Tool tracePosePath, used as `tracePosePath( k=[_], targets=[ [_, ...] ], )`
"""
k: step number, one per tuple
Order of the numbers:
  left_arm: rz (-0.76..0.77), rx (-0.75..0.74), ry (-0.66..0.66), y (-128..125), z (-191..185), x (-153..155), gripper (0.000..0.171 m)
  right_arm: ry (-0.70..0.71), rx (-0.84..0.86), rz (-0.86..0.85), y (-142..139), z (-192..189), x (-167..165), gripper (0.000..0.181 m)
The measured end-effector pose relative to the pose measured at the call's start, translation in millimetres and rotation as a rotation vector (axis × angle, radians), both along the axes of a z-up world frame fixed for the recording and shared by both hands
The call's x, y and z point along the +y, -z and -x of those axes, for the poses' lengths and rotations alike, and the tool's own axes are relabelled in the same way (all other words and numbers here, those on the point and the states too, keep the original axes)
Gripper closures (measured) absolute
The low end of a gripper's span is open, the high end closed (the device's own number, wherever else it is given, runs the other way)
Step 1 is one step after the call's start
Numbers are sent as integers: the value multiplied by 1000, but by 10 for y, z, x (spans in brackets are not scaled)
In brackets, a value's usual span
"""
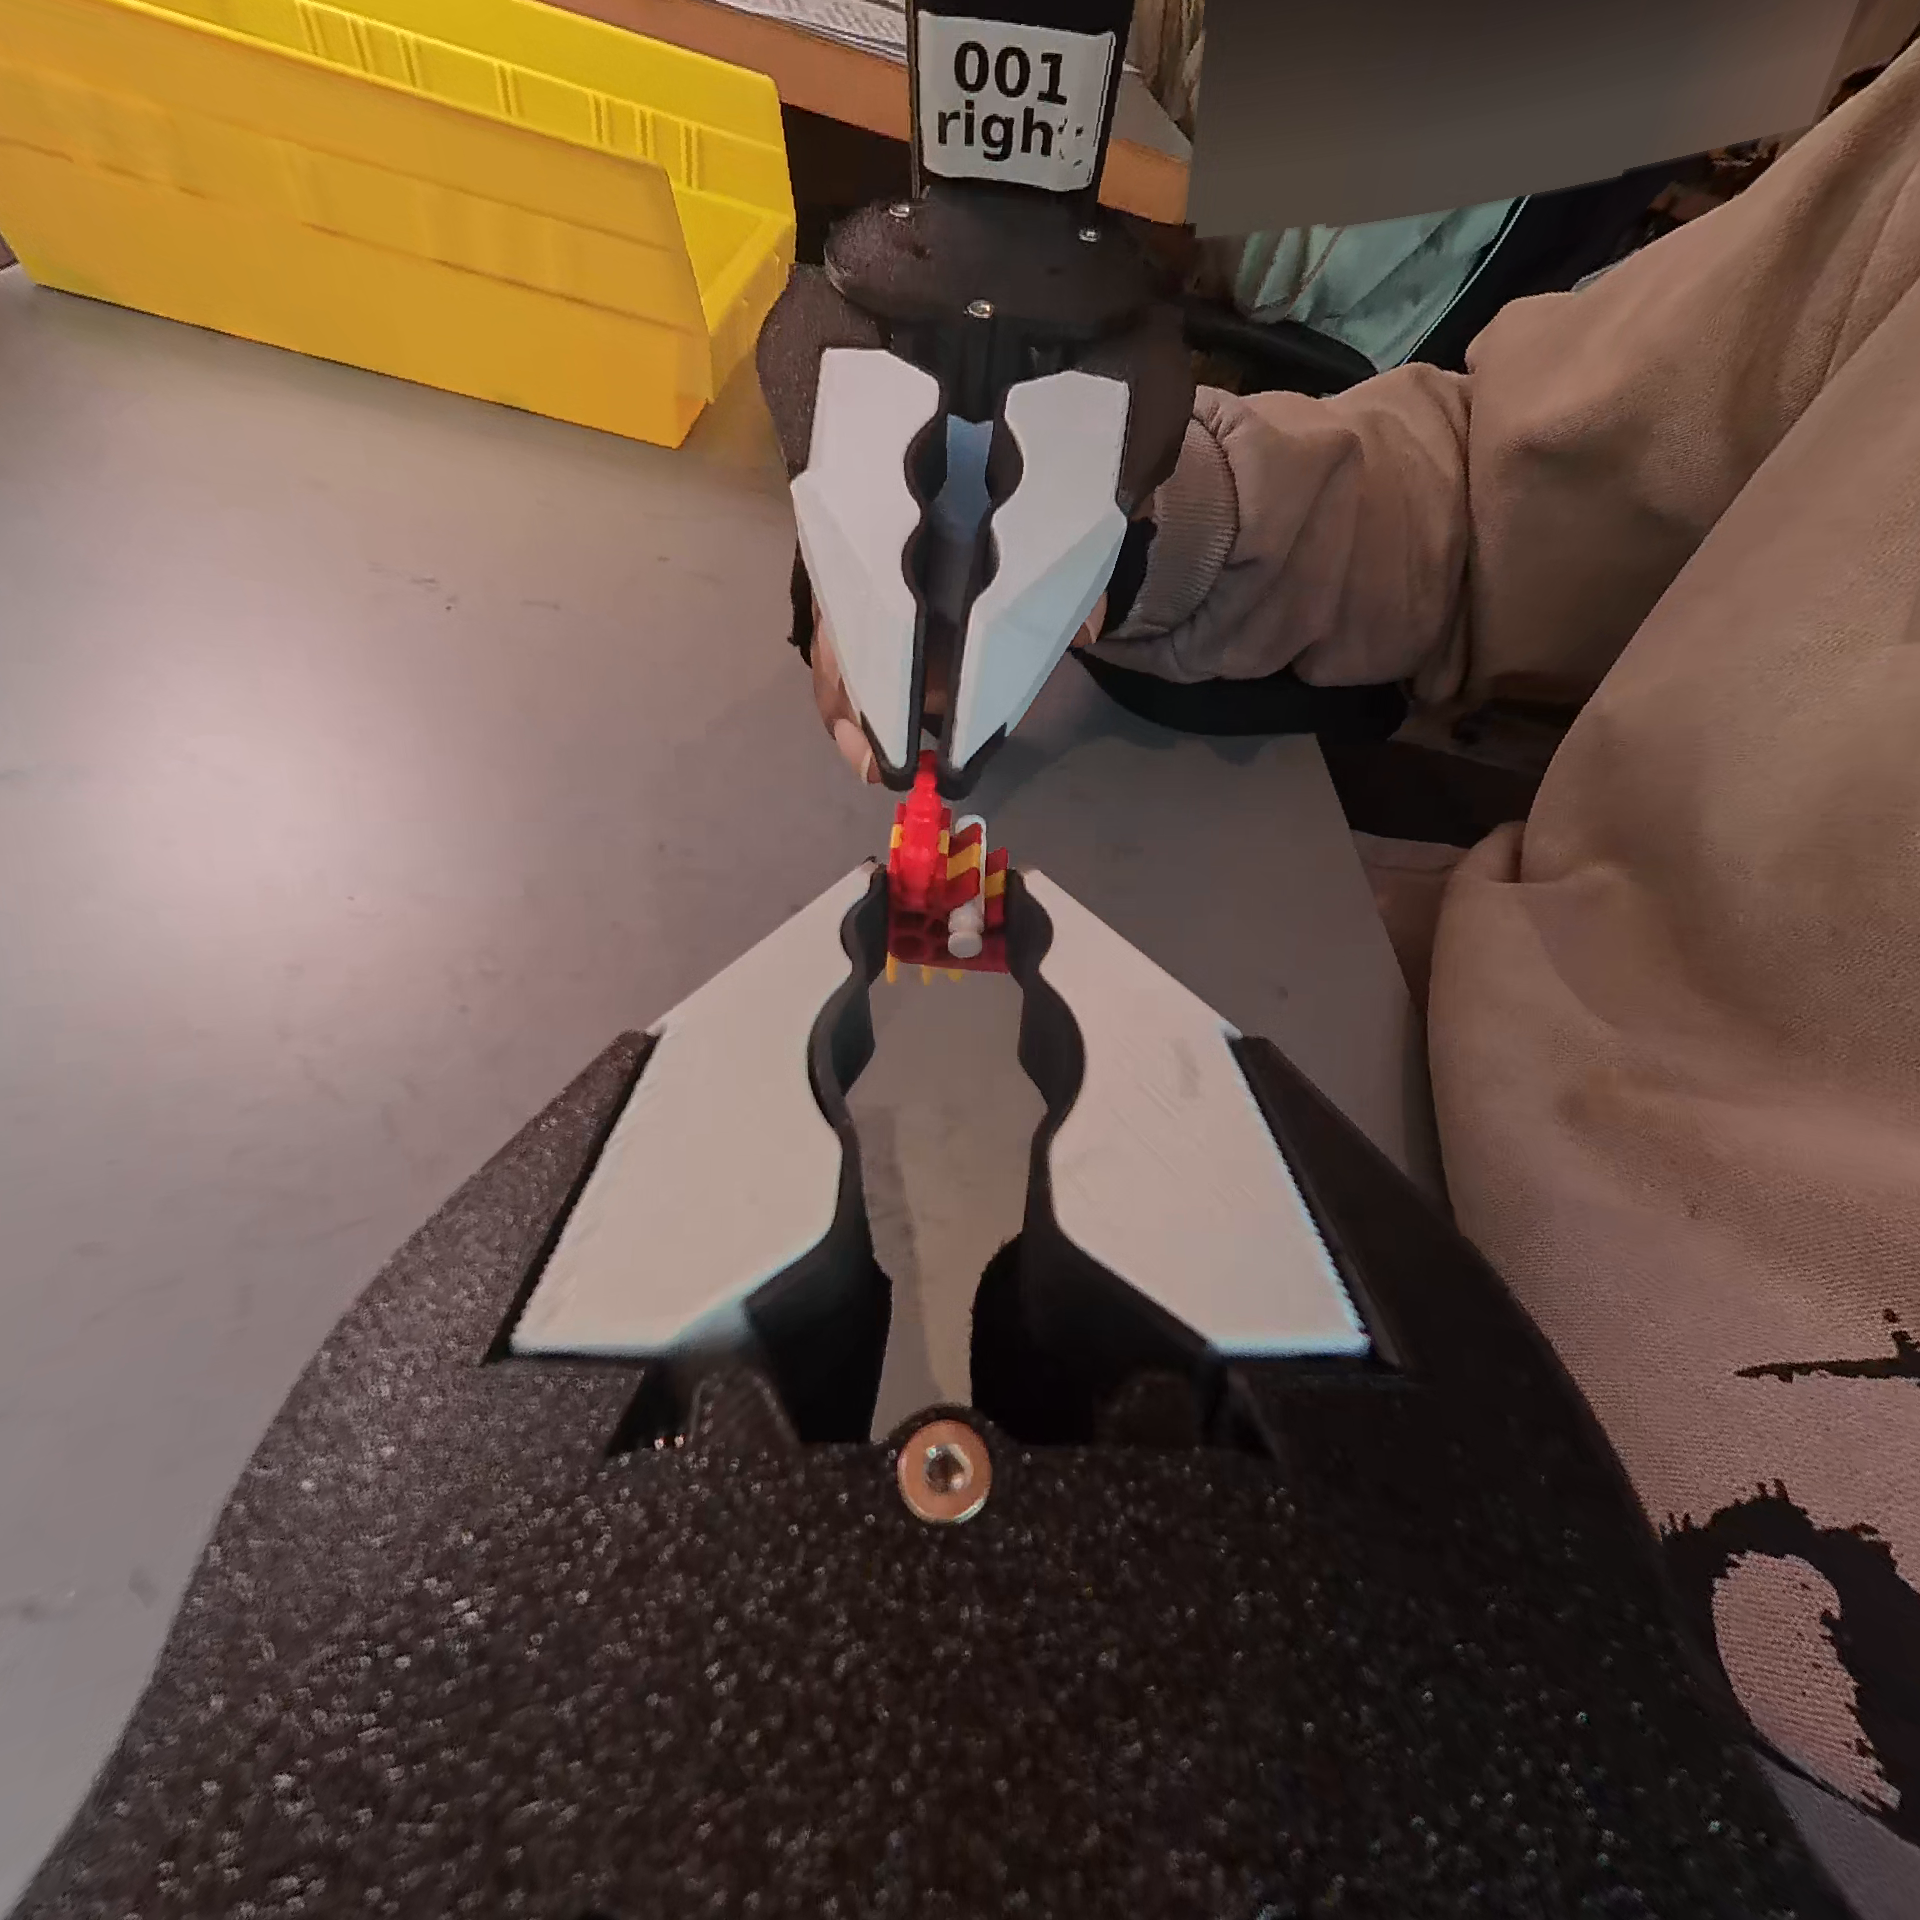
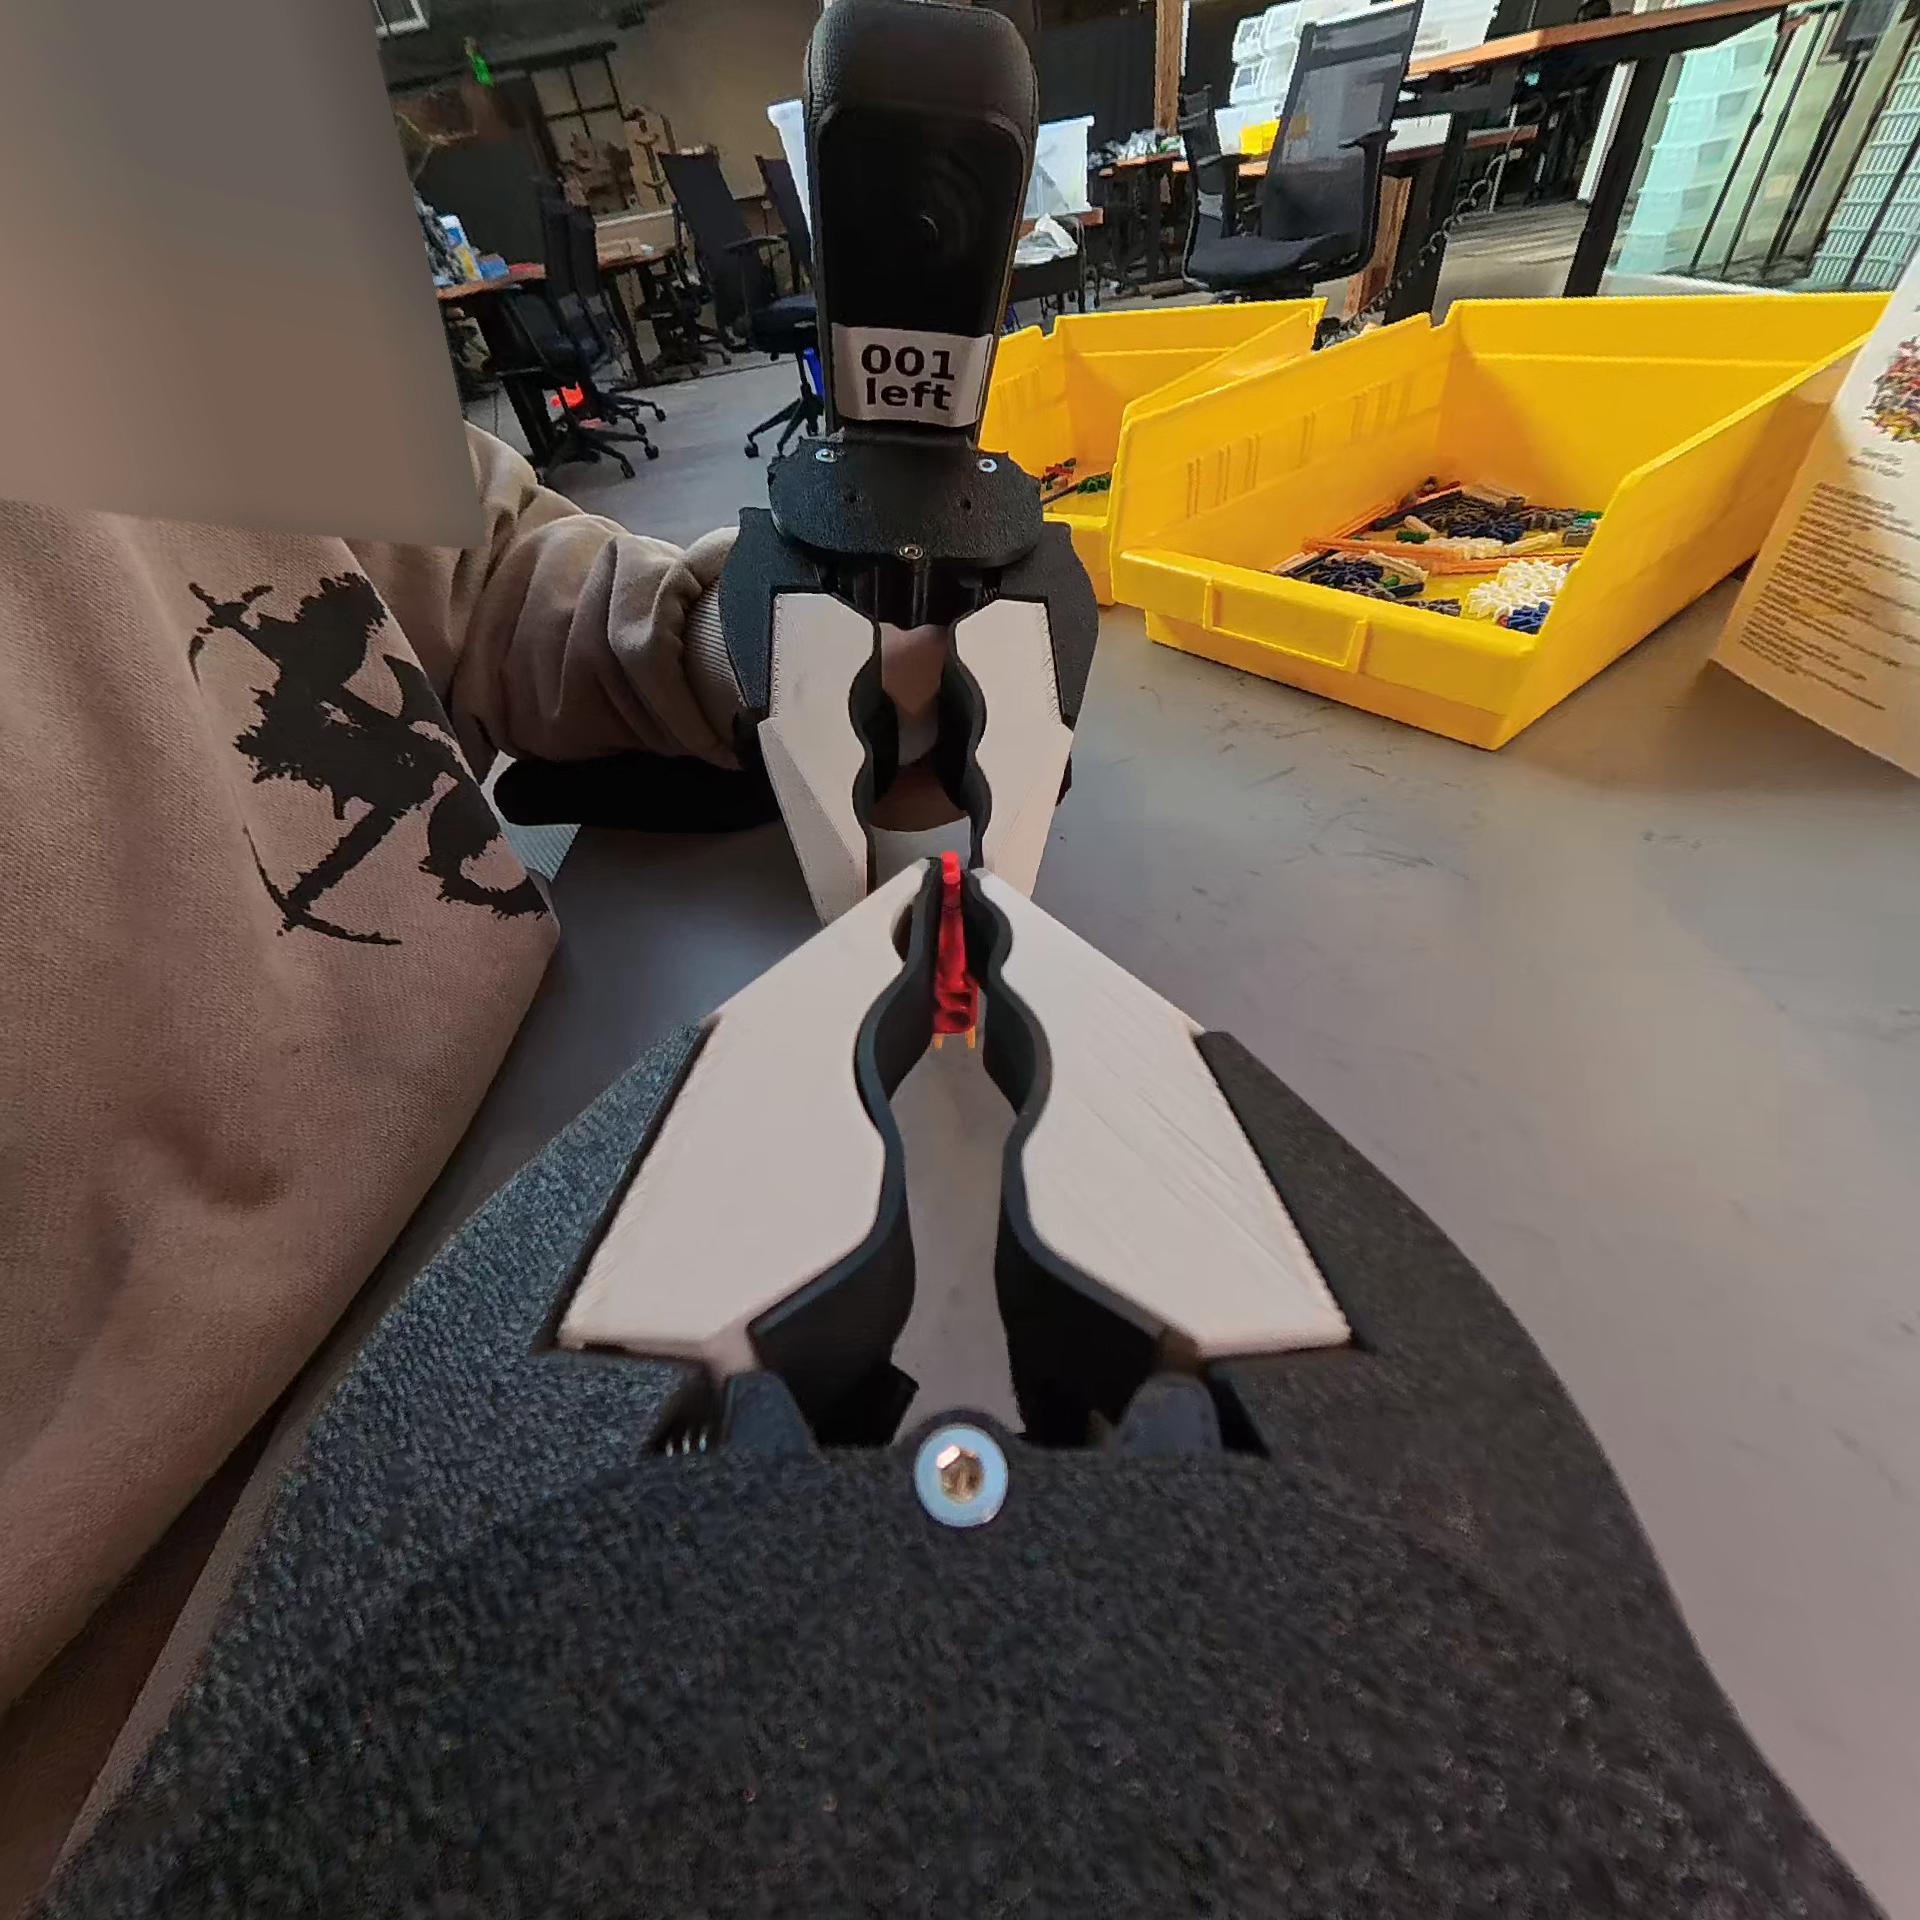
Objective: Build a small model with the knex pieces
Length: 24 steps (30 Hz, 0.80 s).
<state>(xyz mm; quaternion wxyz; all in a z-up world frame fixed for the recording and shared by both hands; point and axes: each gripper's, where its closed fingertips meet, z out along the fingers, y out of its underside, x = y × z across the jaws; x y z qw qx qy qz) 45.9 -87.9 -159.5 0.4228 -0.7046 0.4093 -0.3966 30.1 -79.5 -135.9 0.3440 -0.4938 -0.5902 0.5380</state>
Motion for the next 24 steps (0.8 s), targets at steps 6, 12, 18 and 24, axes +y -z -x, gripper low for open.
tracePosePath(
  k=[6, 12, 18, 24],
  targets=[
    [2, -29, 6, -48, 6, -11, 150, 4, 2, -16, -21, -10, 2, 180],
    [35, -104, 36, -134, 4, -50, 150, -17, 12, 4, -76, -31, -27, 181],
    [72, -165, 49, -212, 29, -65, 157, -64, -9, 18, -17, -30, -109, 181],
    [5, -101, 22, -172, 11, -54, 167, -68, -18, 8, 8, -19, -128, 181]
  ],
)
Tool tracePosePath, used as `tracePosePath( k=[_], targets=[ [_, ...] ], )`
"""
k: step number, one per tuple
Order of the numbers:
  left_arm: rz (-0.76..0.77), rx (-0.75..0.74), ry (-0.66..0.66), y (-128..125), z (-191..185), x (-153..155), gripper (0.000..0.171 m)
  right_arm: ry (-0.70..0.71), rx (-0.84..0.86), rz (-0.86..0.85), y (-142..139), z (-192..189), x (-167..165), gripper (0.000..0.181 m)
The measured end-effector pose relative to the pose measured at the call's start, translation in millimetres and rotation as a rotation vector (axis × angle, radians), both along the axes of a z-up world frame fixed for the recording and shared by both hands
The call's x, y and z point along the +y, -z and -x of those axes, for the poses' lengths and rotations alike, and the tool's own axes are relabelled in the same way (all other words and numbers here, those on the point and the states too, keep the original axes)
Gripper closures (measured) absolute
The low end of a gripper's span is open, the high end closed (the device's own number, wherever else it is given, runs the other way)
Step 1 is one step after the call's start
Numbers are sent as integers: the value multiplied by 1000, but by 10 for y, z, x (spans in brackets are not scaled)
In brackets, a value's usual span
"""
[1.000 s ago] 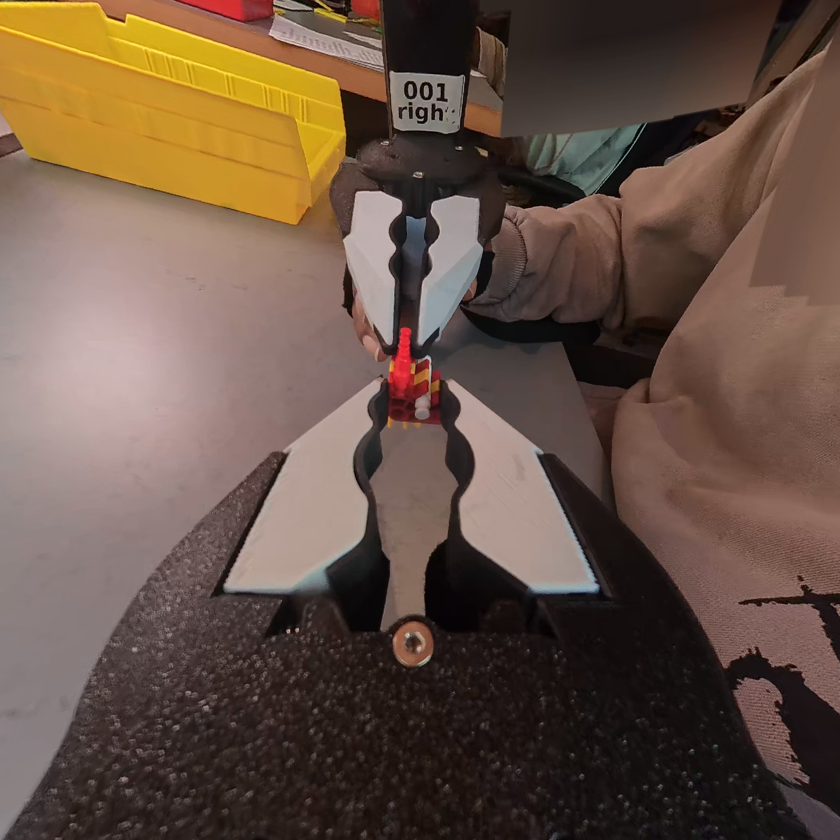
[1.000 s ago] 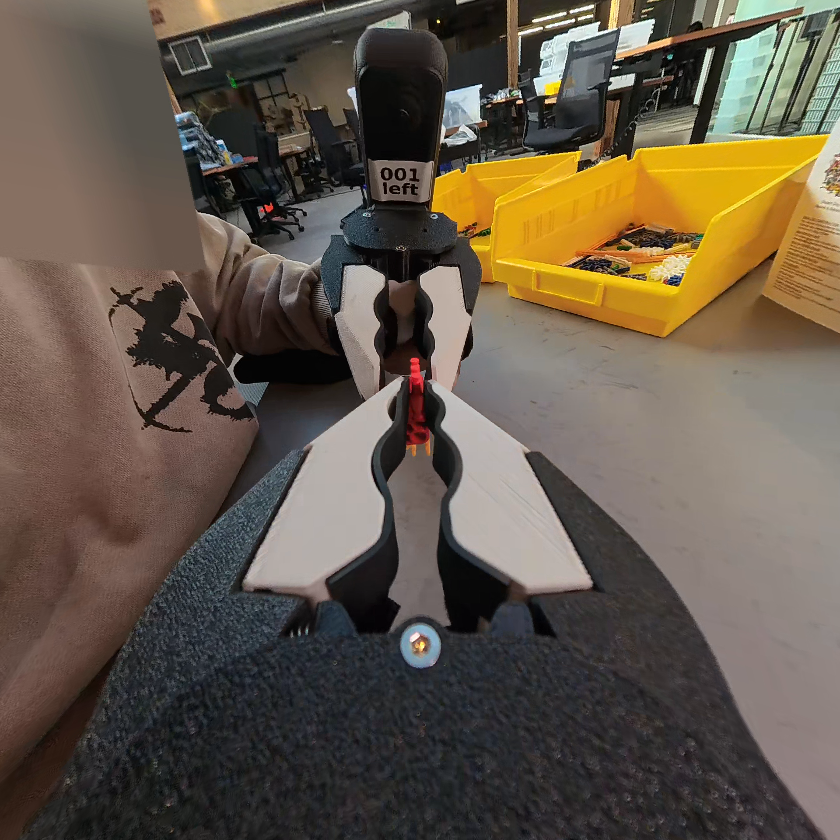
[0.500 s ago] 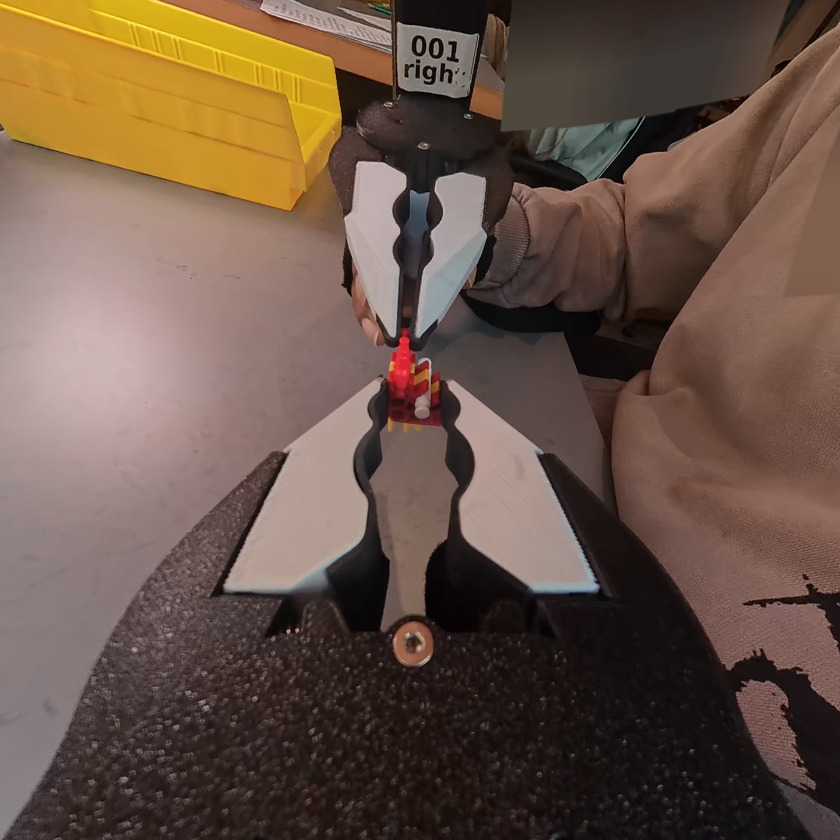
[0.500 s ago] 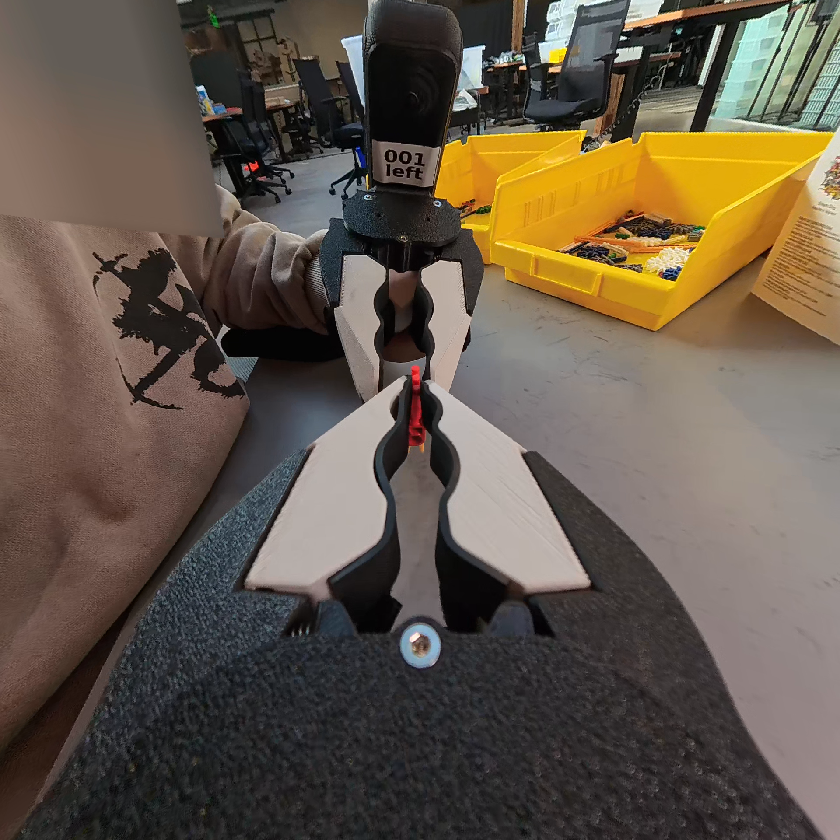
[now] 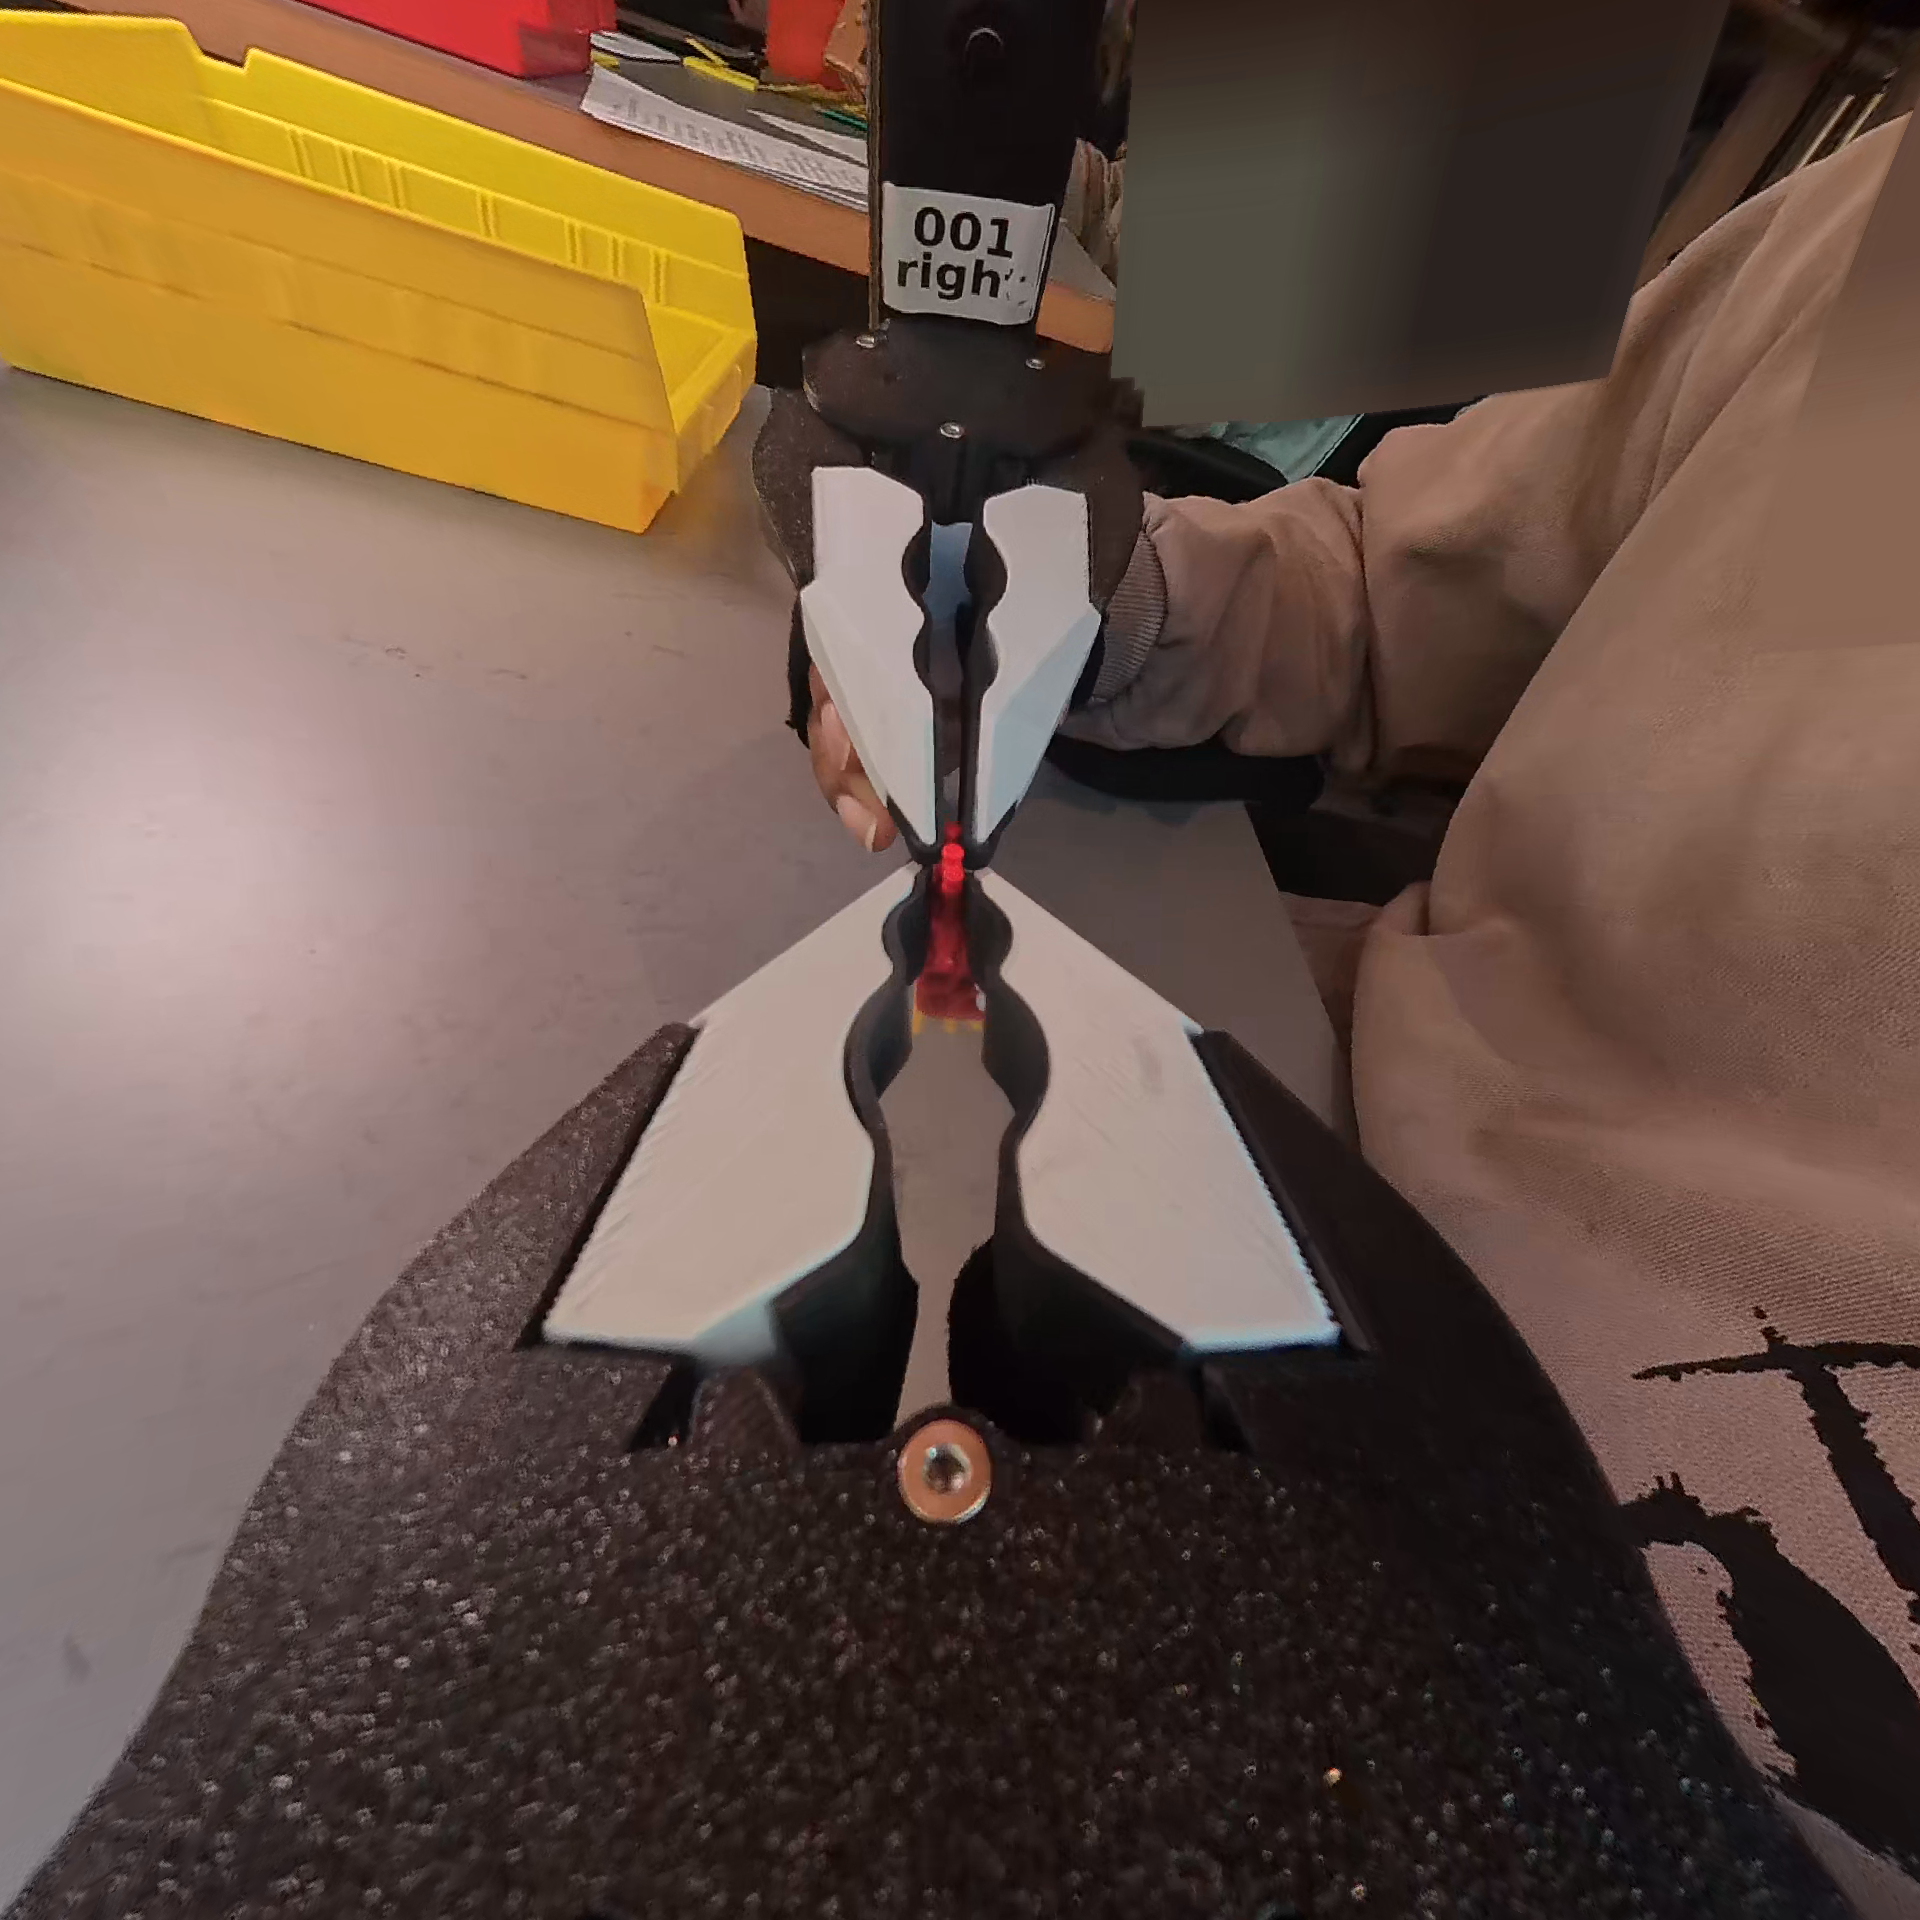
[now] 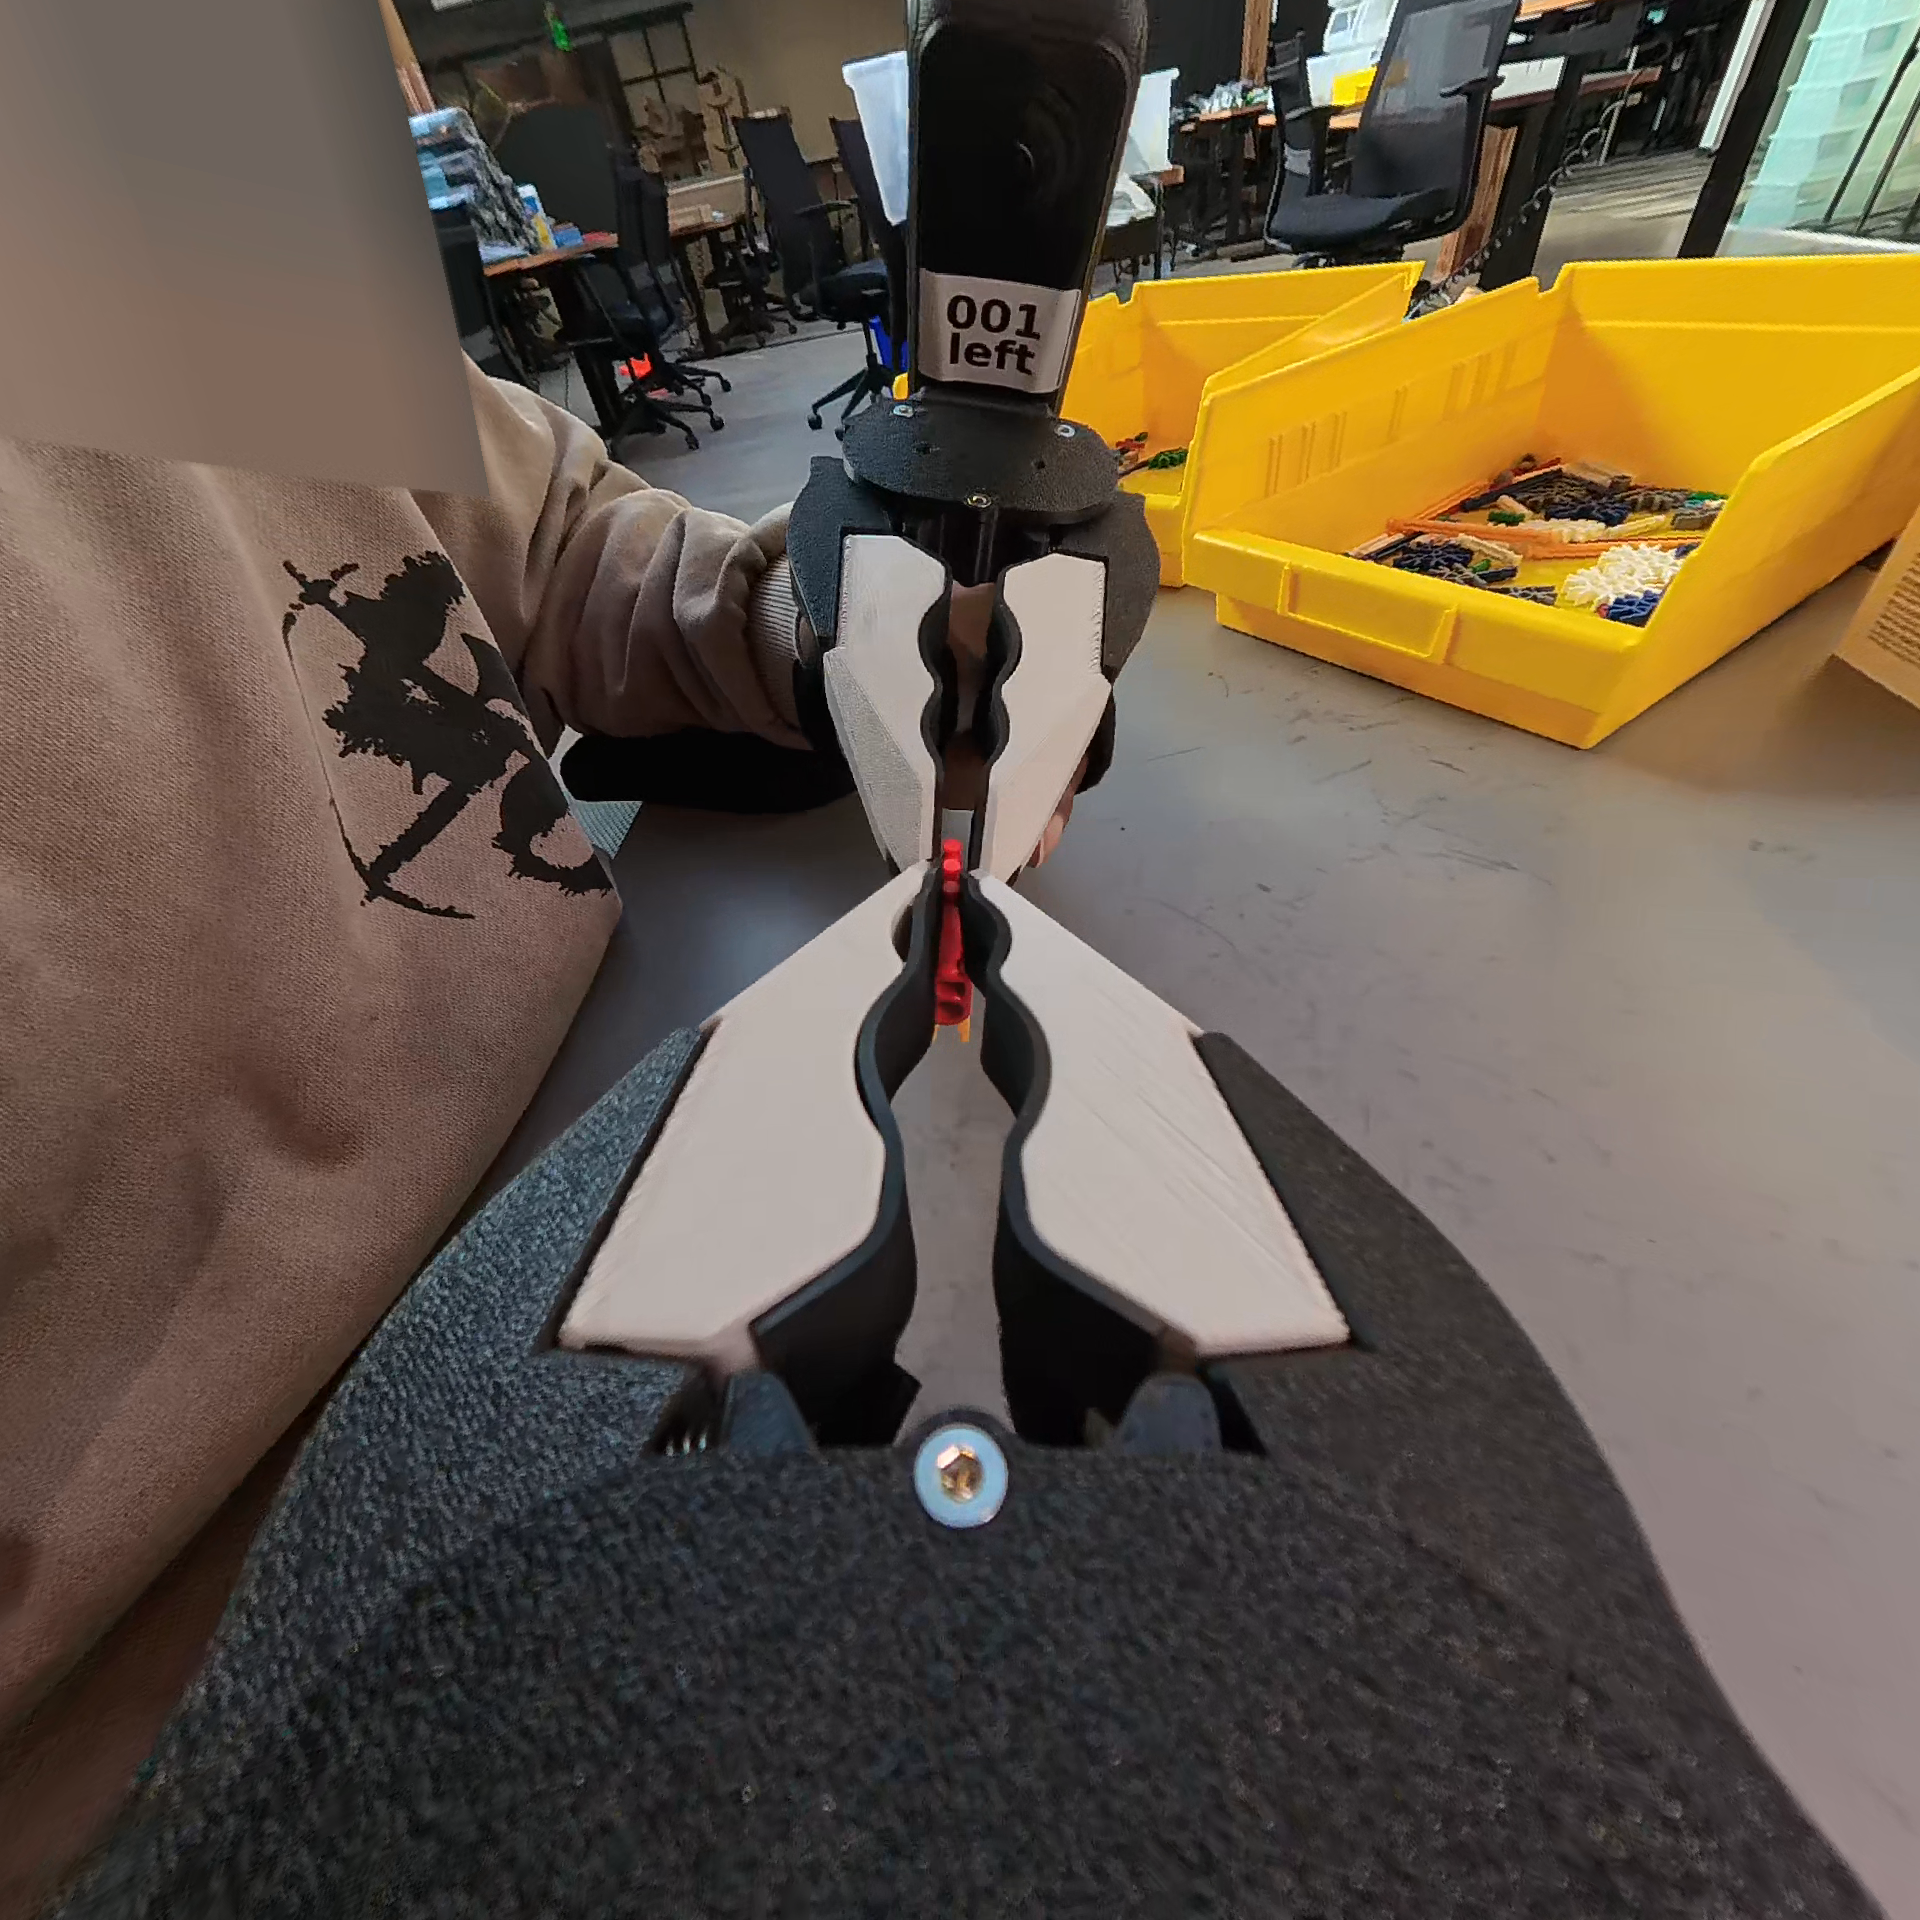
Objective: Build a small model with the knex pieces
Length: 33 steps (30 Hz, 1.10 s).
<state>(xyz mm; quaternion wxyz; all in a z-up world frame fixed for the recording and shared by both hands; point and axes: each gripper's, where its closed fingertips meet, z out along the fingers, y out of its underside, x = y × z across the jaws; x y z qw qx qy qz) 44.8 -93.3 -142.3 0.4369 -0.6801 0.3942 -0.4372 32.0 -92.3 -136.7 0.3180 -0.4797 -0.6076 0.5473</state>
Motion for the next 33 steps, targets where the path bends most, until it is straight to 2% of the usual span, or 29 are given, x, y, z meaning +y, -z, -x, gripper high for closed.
tracePosePath(
  k=[8, 25, 26, 27, 28, 29, 33],
  targets=[
    [-4, -159, -37, -313, 33, 51, 170, 9, 118, 69, -259, -12, 59, 181],
    [80, -292, -43, -383, 96, 146, 171, -8, 143, 153, -267, -66, 155, 181],
    [89, -346, -69, -448, 197, 194, 171, -19, 146, 158, -265, -86, 159, 181],
    [106, -444, -126, -574, 446, 298, 171, 11, 173, 194, -310, -170, 278, 181],
    [96, -478, -191, -615, 683, 387, 171, 72, 198, 211, -350, -278, 464, 181],
    [64, -422, -227, -550, 738, 410, 170, 116, 185, 158, -327, -316, 551, 181],
    [76, -281, -179, -369, 389, 402, 169, 79, 161, 111, -306, -95, 424, 181]
  ],
)
